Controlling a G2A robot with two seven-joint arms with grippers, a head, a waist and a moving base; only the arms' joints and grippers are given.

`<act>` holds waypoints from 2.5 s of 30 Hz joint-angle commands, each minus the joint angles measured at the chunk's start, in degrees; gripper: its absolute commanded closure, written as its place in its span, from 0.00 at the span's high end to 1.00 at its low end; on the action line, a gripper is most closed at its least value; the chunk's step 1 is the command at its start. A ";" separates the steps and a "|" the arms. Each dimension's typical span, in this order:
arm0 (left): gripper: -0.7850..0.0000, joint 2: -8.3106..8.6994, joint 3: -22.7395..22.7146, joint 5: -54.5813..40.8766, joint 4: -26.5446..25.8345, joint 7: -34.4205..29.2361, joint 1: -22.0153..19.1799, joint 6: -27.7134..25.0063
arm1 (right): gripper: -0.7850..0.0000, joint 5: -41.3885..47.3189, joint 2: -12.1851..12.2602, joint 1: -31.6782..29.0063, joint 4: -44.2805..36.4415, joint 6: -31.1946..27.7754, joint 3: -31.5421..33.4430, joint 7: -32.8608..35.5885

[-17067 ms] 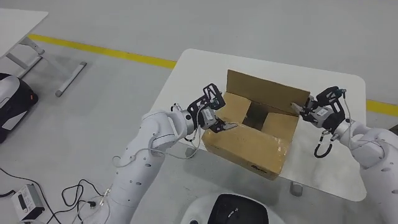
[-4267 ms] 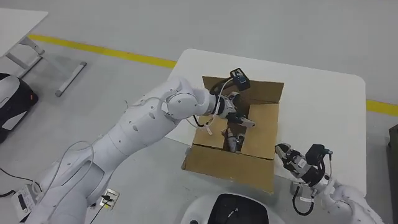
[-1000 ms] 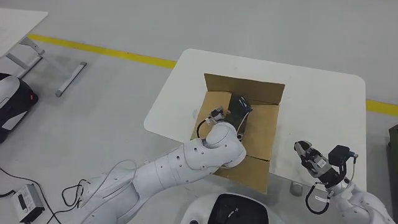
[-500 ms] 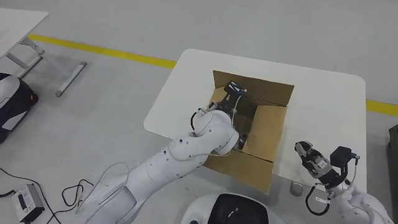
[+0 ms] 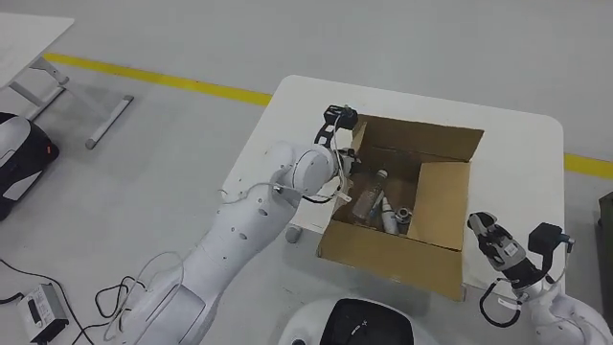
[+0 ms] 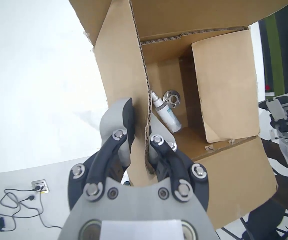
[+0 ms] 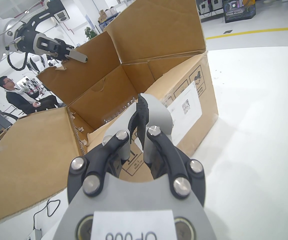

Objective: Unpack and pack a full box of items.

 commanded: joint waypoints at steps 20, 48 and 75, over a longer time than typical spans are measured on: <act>1.00 1.27 -1.76 17.36 0.73 3.74 -0.02 0.43 | 0.00 1.07 -0.30 0.97 0.34 0.50 0.28 2.08; 1.00 -0.91 0.93 29.17 6.40 3.38 -2.44 3.75 | 0.00 1.54 -0.04 -0.03 -0.75 -0.31 3.09 1.79; 1.00 -1.83 -1.83 -34.82 -1.26 -7.55 1.59 -22.23 | 0.00 0.72 0.23 -2.59 -1.64 -0.31 5.07 1.58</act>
